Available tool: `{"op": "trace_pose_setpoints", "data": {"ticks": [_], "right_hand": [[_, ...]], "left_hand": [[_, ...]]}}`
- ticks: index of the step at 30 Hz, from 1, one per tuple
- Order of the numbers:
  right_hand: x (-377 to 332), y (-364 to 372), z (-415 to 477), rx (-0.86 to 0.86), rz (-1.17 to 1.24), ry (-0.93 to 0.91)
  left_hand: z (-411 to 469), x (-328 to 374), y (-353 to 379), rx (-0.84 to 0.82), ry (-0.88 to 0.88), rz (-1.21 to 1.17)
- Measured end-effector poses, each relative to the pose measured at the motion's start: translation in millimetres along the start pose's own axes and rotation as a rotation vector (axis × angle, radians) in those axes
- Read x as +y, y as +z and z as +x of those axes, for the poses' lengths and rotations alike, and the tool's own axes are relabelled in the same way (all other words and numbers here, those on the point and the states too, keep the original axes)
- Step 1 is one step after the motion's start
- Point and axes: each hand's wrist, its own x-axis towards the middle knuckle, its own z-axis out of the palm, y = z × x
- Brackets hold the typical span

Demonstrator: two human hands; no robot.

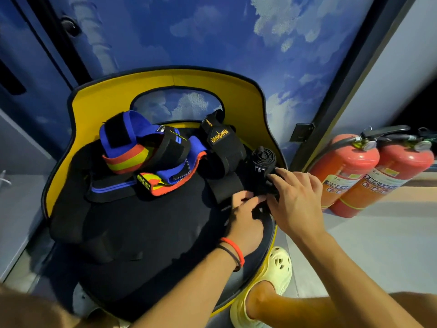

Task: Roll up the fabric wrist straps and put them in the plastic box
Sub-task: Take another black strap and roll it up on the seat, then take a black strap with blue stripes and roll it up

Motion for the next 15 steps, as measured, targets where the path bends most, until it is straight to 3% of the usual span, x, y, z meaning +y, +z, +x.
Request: {"op": "trace_pose_setpoints", "data": {"ticks": [12,15], "right_hand": [[5.6,19.5,-2.2,0.017,0.022,-0.005],[3.1,13.0,-0.6,0.008,-0.001,0.015]], "left_hand": [[18.9,-0.5,10.4,-0.002,-0.105,-0.204],[16.7,1.1,8.5,-0.039,-0.098,-0.156]]}}
